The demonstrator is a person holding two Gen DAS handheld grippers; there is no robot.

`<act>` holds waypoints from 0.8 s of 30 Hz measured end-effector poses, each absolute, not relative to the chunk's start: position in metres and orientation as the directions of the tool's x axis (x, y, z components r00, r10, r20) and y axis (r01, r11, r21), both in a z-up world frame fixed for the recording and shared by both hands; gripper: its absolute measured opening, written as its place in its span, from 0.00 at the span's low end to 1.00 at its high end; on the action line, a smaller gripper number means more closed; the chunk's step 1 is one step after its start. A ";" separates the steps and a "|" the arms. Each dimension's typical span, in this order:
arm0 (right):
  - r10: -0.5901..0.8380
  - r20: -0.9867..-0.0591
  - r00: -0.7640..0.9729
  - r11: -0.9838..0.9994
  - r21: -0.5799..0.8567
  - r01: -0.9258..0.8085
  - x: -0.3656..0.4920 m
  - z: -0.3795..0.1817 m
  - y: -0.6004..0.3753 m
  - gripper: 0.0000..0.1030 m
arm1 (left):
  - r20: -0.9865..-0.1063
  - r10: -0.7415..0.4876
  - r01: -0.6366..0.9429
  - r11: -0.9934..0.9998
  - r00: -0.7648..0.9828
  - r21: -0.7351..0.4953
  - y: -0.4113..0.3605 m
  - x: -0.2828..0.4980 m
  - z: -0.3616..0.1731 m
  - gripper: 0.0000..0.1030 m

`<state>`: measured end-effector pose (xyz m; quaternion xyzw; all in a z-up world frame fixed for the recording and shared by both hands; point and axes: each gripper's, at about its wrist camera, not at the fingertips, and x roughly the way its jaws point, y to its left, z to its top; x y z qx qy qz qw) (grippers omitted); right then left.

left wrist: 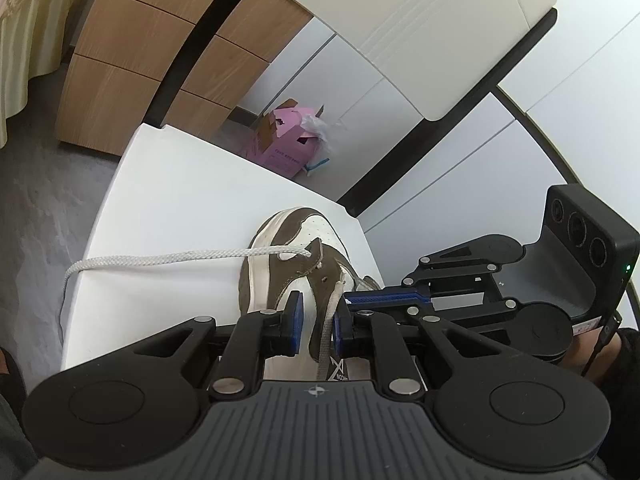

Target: Lace up shoes with both hands

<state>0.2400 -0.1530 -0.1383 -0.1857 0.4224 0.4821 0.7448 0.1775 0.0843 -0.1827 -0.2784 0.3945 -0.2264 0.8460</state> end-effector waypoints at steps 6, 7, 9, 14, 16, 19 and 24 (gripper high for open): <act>0.555 -0.810 0.192 0.474 0.118 -0.872 0.239 -0.139 -0.152 0.03 | -0.550 -0.591 0.182 0.761 0.590 -0.622 0.081 0.176 -0.179 0.17; 0.555 -0.809 0.195 0.476 0.116 -0.872 0.239 -0.139 -0.151 0.03 | -0.555 -0.585 0.192 0.770 0.591 -0.608 0.079 0.175 -0.178 0.17; 0.556 -0.807 0.201 0.480 0.114 -0.870 0.238 -0.139 -0.151 0.03 | -0.570 -0.566 0.217 0.797 0.596 -0.564 0.073 0.174 -0.176 0.17; 0.579 -0.788 0.207 0.490 0.133 -0.862 0.237 -0.136 -0.154 0.03 | -0.611 -0.504 0.296 0.861 0.611 -0.414 0.054 0.168 -0.170 0.17; 0.579 -0.784 0.225 0.495 0.119 -0.861 0.236 -0.135 -0.155 0.03 | -0.619 -0.489 0.315 0.871 0.615 -0.376 0.049 0.166 -0.169 0.17; 0.582 -0.781 0.227 0.503 0.126 -0.855 0.238 -0.135 -0.156 0.03 | -0.627 -0.474 0.339 0.881 0.619 -0.330 0.045 0.163 -0.167 0.17; 0.565 -0.791 0.234 0.504 0.106 -0.857 0.236 -0.141 -0.151 0.03 | -0.633 -0.459 0.377 0.886 0.624 -0.271 0.039 0.159 -0.166 0.17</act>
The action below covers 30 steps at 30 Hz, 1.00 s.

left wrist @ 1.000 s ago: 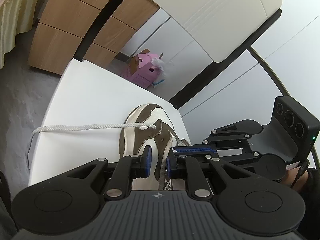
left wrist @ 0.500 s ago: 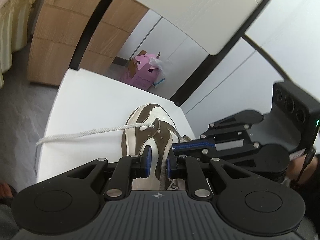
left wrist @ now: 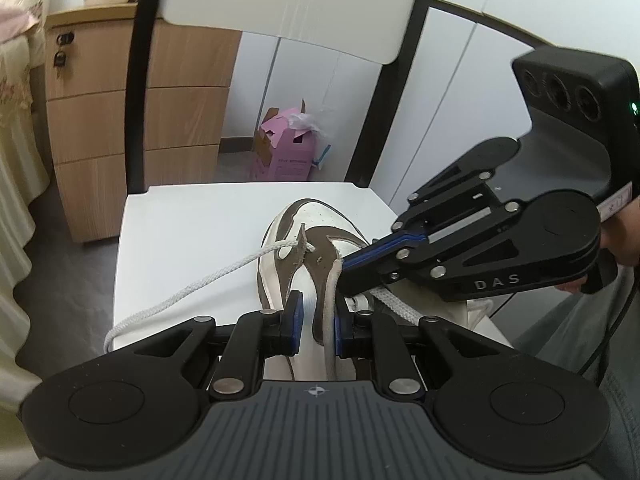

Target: Lace up shoes with both hands

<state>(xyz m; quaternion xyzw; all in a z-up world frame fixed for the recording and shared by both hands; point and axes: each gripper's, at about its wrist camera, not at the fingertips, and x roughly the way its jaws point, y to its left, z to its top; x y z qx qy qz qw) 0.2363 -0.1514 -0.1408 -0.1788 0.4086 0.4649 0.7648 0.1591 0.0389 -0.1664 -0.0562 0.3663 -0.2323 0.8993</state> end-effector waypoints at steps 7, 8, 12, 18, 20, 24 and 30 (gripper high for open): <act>0.601 -0.755 0.264 0.508 0.105 -0.855 0.235 -0.139 -0.149 0.03 | -0.640 -0.446 0.394 0.889 0.625 -0.235 0.036 0.157 -0.166 0.17; 0.598 -0.757 0.264 0.505 0.100 -0.857 0.235 -0.139 -0.149 0.03 | -0.641 -0.447 0.394 0.888 0.624 -0.236 0.036 0.157 -0.166 0.17; 0.586 -0.766 0.263 0.478 0.065 -0.876 0.232 -0.138 -0.147 0.04 | -0.642 -0.449 0.398 0.887 0.622 -0.234 0.037 0.156 -0.166 0.17; 0.559 -0.781 0.278 0.430 -0.014 -0.903 0.226 -0.136 -0.144 0.28 | -0.643 -0.446 0.400 0.888 0.622 -0.228 0.036 0.156 -0.166 0.17; 0.549 -0.786 0.285 0.429 -0.027 -0.903 0.226 -0.136 -0.144 0.29 | -0.644 -0.445 0.401 0.888 0.623 -0.225 0.035 0.155 -0.166 0.17; 0.528 -0.801 0.282 0.426 -0.037 -0.904 0.227 -0.139 -0.143 0.28 | -0.645 -0.443 0.403 0.888 0.623 -0.220 0.035 0.156 -0.166 0.17; 0.501 -0.817 0.287 0.428 -0.055 -0.902 0.226 -0.144 -0.137 0.20 | -0.646 -0.439 0.406 0.889 0.624 -0.213 0.035 0.156 -0.166 0.17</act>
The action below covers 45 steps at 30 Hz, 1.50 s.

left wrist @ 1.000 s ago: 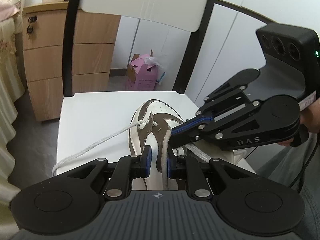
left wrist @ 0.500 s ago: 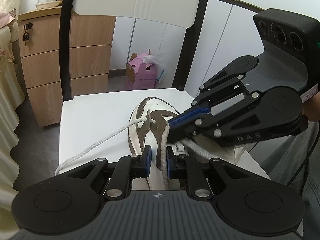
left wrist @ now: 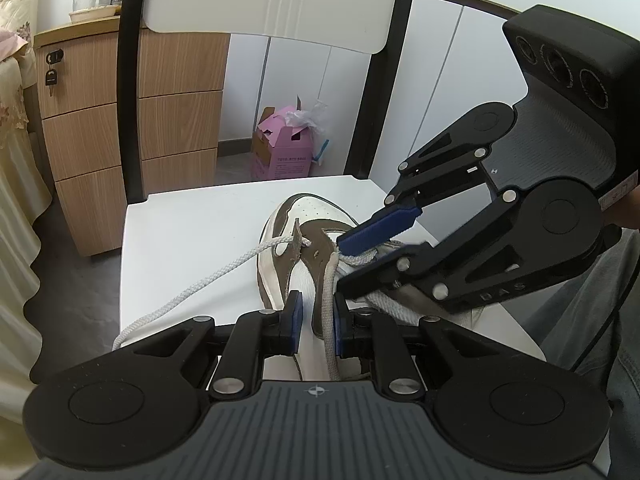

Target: Lace up shoes with both hands

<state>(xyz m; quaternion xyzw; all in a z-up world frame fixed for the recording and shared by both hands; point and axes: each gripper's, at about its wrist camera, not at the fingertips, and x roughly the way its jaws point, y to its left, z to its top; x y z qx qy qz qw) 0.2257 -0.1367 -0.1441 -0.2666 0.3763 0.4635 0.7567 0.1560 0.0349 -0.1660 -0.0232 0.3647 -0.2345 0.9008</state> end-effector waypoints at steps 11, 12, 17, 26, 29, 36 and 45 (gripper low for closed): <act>0.536 -0.791 0.296 0.495 0.010 -0.869 0.232 -0.132 -0.152 0.03 | -0.642 -0.471 0.375 0.880 0.606 -0.291 0.045 0.161 -0.166 0.18; 0.548 -0.781 0.299 0.504 0.024 -0.863 0.232 -0.128 -0.156 0.03 | -0.635 -0.476 0.378 0.877 0.608 -0.296 0.046 0.160 -0.165 0.18; 0.627 -0.708 0.325 0.538 0.091 -0.838 0.234 -0.110 -0.179 0.03 | -0.550 -0.557 0.369 0.829 0.622 -0.421 0.062 0.163 -0.156 0.19; 0.685 -0.653 0.323 0.487 0.080 -0.870 0.221 -0.101 -0.175 0.03 | -0.298 -0.711 0.241 0.551 0.637 -0.799 0.107 0.179 -0.163 0.19; 0.697 -0.643 0.316 0.473 0.081 -0.878 0.218 -0.099 -0.173 0.03 | -0.282 -0.727 0.222 0.513 0.627 -0.829 0.106 0.183 -0.168 0.19; 0.702 -0.635 0.321 0.476 0.085 -0.875 0.218 -0.098 -0.172 0.03 | -0.292 -0.743 0.214 0.503 0.602 -0.837 0.099 0.188 -0.172 0.16; 0.702 -0.636 0.321 0.478 0.086 -0.874 0.218 -0.098 -0.176 0.04 | -0.262 -0.755 0.251 0.489 0.601 -0.835 0.096 0.185 -0.170 0.03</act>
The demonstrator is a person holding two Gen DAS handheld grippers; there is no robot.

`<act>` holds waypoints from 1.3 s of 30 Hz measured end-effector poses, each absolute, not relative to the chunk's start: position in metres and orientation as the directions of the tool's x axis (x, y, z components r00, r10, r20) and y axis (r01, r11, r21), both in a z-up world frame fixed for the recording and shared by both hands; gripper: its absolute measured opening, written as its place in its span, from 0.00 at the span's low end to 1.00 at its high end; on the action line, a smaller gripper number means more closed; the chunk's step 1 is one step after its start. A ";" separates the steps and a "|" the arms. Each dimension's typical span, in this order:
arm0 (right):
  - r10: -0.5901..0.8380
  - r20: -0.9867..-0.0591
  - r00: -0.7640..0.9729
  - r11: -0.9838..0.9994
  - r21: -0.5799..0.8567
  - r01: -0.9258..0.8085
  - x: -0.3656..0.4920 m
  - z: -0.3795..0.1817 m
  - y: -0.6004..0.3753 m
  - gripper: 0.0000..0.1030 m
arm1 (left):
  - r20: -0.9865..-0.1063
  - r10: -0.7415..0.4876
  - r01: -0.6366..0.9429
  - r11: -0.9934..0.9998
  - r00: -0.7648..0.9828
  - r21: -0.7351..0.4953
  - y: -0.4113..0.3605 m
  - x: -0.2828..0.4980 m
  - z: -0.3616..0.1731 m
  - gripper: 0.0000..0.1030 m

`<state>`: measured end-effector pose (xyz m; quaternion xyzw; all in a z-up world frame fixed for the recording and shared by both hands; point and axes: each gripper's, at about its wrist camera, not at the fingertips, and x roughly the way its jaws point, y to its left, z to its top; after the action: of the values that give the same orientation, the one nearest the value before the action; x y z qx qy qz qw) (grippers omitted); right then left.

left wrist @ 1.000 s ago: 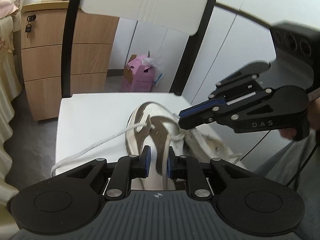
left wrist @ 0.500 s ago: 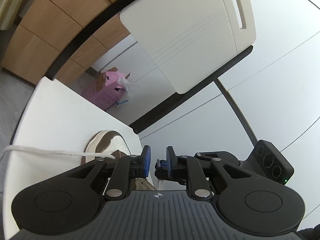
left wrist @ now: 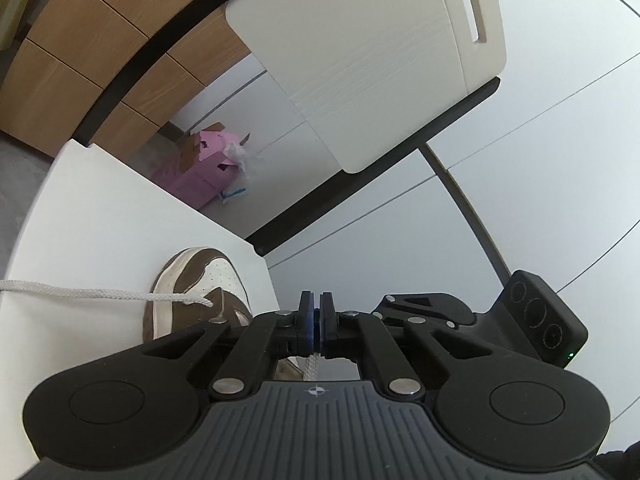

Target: Lace up shoes with both hands

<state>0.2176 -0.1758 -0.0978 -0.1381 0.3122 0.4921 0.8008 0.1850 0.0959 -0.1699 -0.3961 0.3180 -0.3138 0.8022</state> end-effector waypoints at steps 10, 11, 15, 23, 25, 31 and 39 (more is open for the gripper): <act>0.699 -0.641 0.316 0.484 0.099 -0.869 0.220 -0.100 -0.177 0.05 | -0.263 -0.746 0.237 0.489 0.612 -0.839 0.100 0.185 -0.169 0.03; 0.696 -0.644 0.317 0.487 0.099 -0.868 0.221 -0.100 -0.177 0.03 | -0.268 -0.744 0.236 0.495 0.612 -0.836 0.100 0.185 -0.169 0.03; 0.673 -0.663 0.328 0.507 0.090 -0.857 0.224 -0.103 -0.177 0.03 | -0.317 -0.724 0.248 0.557 0.612 -0.793 0.095 0.184 -0.165 0.03; 0.579 -0.760 0.295 0.538 0.085 -0.838 0.238 -0.130 -0.169 0.03 | -0.481 -0.596 0.344 0.786 0.643 -0.514 0.072 0.167 -0.153 0.46; 0.575 -0.769 0.280 0.529 0.088 -0.844 0.239 -0.133 -0.164 0.03 | -0.511 -0.566 0.373 0.820 0.647 -0.435 0.065 0.162 -0.152 0.46; 0.562 -0.789 0.246 0.514 0.101 -0.852 0.242 -0.136 -0.155 0.03 | -0.582 -0.498 0.443 0.862 0.643 -0.247 0.043 0.154 -0.159 0.45; 0.532 -0.817 0.222 0.507 0.098 -0.856 0.245 -0.134 -0.150 0.03 | -0.615 -0.513 0.298 0.856 0.599 -0.423 0.065 0.171 -0.175 0.31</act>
<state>0.2454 -0.1503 -0.1337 -0.1914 0.4234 0.4579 0.7579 0.1712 0.0647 -0.1746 -0.1397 0.3844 -0.2293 0.8833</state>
